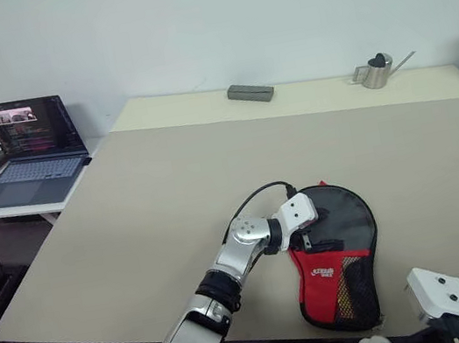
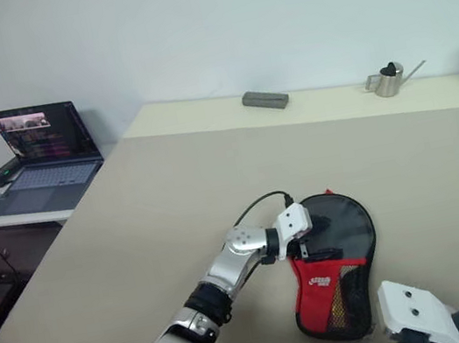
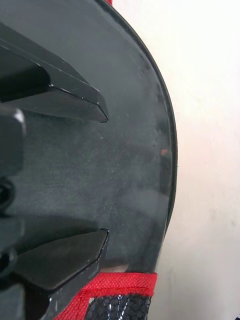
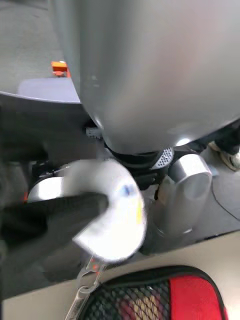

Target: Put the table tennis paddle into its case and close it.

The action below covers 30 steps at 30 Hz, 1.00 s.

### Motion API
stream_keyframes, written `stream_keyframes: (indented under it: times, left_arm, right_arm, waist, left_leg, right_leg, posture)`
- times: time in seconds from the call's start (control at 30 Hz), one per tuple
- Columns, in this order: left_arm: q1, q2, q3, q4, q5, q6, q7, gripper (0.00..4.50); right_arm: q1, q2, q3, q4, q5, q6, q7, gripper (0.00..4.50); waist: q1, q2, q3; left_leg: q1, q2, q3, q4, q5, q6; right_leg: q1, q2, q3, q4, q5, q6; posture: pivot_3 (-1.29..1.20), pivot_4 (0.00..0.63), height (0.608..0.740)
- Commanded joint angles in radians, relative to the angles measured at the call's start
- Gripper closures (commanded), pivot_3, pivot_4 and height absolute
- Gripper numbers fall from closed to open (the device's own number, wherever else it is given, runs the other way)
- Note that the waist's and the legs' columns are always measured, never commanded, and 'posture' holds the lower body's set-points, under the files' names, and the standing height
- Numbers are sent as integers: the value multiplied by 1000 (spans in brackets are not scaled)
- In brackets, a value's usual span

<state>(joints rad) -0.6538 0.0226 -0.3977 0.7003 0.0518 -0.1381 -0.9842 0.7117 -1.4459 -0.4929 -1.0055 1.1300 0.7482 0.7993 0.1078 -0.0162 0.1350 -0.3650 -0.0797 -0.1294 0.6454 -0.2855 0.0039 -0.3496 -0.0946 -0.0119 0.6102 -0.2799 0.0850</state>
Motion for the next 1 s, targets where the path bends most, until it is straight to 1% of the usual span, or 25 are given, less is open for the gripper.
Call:
stream_keyframes:
  times: [0.03,0.2,0.3,0.4,0.5,0.57,0.7,0.83,0.97,1.0]
  left_arm:
    - [69,17,-85,140,101,47,12,787]
    - [71,19,-84,136,98,49,14,787]
    - [72,19,-82,132,96,51,16,787]
    - [75,19,-74,124,89,60,19,787]
    - [78,16,-66,108,78,73,19,787]
    - [80,14,-60,89,69,83,18,787]
    - [77,9,-36,42,43,118,21,787]
    - [79,18,-1,-26,6,156,13,787]
    - [93,30,39,-120,-54,211,-9,787]
    - [97,36,49,-152,-71,229,-16,787]
  right_arm:
    - [-61,29,-30,49,-24,39,97,2748]
    - [-174,69,-58,219,-75,76,232,2748]
    - [-244,104,-62,296,-104,64,269,2748]
    - [-348,140,-26,353,-106,59,254,2748]
    - [-457,182,46,384,-123,57,210,2748]
    - [-523,226,93,401,-151,47,170,2748]
    - [-632,296,171,459,-215,26,135,2748]
    - [-752,401,231,551,-299,-48,108,2748]
    - [-857,500,276,653,-358,-76,72,2748]
    - [-873,518,288,671,-379,-92,71,2748]
  waist:
    - [-1,0,0]
    - [-1,-1,0]
    - [-1,-1,0]
    - [-2,-1,0]
    - [-2,-1,-1]
    - [-2,-1,-1]
    - [-3,-1,0]
    - [-9,-1,0]
    - [-32,2,4]
    - [-36,3,4]
  left_leg:
    - [0,0,0,0,0,0]
    - [0,0,1,1,0,0]
    - [0,0,1,0,0,0]
    - [1,0,1,0,0,0]
    - [1,0,1,0,0,0]
    - [0,0,1,0,0,0]
    - [0,0,1,0,0,0]
    - [-1,-1,1,0,0,0]
    - [-2,0,1,-1,0,0]
    - [-3,-1,1,-1,0,0]
  right_leg:
    - [0,0,0,0,0,0]
    - [0,1,0,0,1,1]
    - [0,2,0,0,1,1]
    - [0,2,0,0,1,1]
    - [0,2,0,0,1,1]
    - [0,2,0,0,1,1]
    - [-1,2,0,0,1,1]
    - [-2,4,0,0,1,0]
    - [-4,4,1,1,1,0]
    - [-4,4,1,2,3,-4]
  posture:
    - [0,150,740]
    - [0,150,740]
    - [0,150,740]
    - [0,150,740]
    - [0,150,740]
    - [0,150,740]
    - [0,150,740]
    - [0,150,740]
    - [0,150,740]
    - [0,150,740]
